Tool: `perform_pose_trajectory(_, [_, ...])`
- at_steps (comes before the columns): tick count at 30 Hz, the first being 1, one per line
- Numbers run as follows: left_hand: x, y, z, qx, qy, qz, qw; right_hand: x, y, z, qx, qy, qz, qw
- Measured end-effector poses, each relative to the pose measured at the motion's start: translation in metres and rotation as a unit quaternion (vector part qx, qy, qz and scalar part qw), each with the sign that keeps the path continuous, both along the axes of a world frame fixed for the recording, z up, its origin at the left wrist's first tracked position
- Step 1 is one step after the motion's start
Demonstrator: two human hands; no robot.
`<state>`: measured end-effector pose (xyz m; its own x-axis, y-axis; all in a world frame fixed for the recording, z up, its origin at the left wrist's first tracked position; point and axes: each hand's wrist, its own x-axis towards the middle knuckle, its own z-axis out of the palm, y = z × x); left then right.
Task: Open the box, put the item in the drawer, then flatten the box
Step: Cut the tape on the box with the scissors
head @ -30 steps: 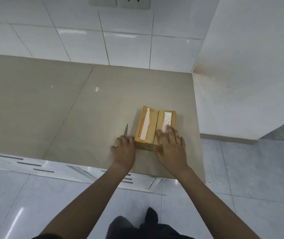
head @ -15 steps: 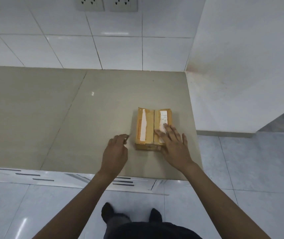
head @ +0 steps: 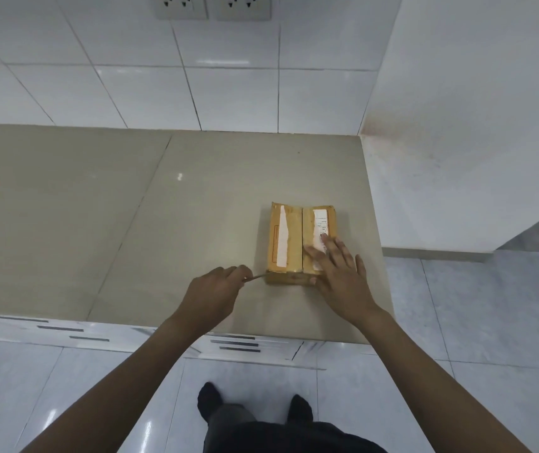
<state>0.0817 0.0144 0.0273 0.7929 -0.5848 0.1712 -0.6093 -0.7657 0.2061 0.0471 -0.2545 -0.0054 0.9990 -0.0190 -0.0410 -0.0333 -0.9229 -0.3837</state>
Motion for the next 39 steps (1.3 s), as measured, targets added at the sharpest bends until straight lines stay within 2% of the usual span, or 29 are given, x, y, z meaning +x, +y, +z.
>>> perform_pose_trajectory(7, [0.02, -0.019, 0.01, -0.01, 0.02, -0.067, 0.997, 0.001, 0.001, -0.002, 0.016, 0.003, 0.004, 1.0])
perform_pose_trajectory(12, [0.017, -0.026, 0.005, -0.055, 0.06, -0.078, 0.994, 0.0, -0.001, -0.001, 0.017, 0.005, 0.001, 1.0])
perform_pose_trajectory(19, [0.019, -0.027, 0.006, -0.067, 0.078, -0.057, 0.993, 0.002, 0.002, -0.001, 0.013, 0.005, 0.002, 1.0])
perform_pose_trajectory(29, [0.013, -0.019, 0.019, -0.096, 0.123, -0.105, 0.982, 0.0, 0.0, 0.007, 0.007, 0.013, 0.015, 1.0])
perform_pose_trajectory(32, [0.009, -0.013, 0.017, -0.139, 0.074, -0.031, 0.987, 0.0, 0.002, 0.006, -0.017, -0.005, 0.011, 1.0])
perform_pose_trajectory(35, [0.014, -0.008, 0.003, -0.161, 0.036, 0.142, 0.976, 0.0, 0.01, 0.005, -0.055, -0.098, -0.009, 0.994])
perform_pose_trajectory(37, [0.015, -0.007, -0.012, -0.151, 0.074, 0.22, 0.961, -0.002, 0.016, 0.002, -0.049, -0.176, 0.013, 0.983])
perform_pose_trajectory(39, [0.014, -0.009, -0.026, -0.161, 0.135, 0.247, 0.946, -0.007, 0.02, -0.002, -0.04, -0.24, 0.068, 0.968])
